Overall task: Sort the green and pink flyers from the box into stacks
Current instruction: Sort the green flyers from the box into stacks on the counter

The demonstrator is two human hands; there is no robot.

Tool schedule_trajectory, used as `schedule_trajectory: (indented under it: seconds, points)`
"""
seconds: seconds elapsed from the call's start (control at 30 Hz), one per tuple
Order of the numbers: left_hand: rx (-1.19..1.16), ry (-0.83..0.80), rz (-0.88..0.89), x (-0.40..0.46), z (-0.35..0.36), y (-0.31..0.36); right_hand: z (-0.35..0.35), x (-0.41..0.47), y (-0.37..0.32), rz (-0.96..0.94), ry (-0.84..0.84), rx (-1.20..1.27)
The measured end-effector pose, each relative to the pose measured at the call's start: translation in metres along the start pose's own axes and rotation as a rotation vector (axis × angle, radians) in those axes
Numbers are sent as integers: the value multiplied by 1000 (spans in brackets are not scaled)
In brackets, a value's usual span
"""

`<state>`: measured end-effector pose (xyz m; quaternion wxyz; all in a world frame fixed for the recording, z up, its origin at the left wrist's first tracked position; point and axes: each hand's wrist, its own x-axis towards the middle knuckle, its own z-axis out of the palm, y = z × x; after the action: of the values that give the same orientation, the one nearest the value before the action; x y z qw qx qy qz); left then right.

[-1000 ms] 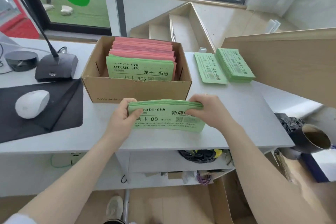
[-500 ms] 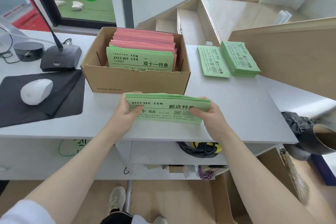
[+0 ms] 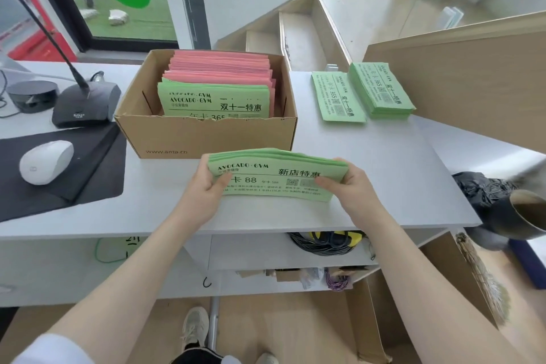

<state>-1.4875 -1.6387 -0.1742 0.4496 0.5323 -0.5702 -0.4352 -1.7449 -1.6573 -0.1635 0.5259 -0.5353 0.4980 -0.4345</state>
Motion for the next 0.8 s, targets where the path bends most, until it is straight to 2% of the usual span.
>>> schedule_trajectory:
  seconds: [0.1,0.2,0.33,0.43,0.57,0.7,0.77,0.8]
  points:
    - [91,33,98,6,8,17,-17,-2,-10,-36,88,-18]
    - [215,53,297,13,23,44,-42,-7,-21,-89,142,-117]
    - [336,52,529,29,49,79,-70,-10,-40,-178,122,-442]
    - [373,40,599,50,67,100,-84,-5,-53,-184,88,-533]
    - [410,61,595,91,94,124,-106,17,-59,-200,126,-513]
    - [431,142,565,139,123,141,-136,49,-57,-125,168,-314]
    - [314,128,400,165,136,141,-152,64,-56,-81,197,-197]
    - [171,96,287,179,143,138,-159,71,-55,-59,221,-149]
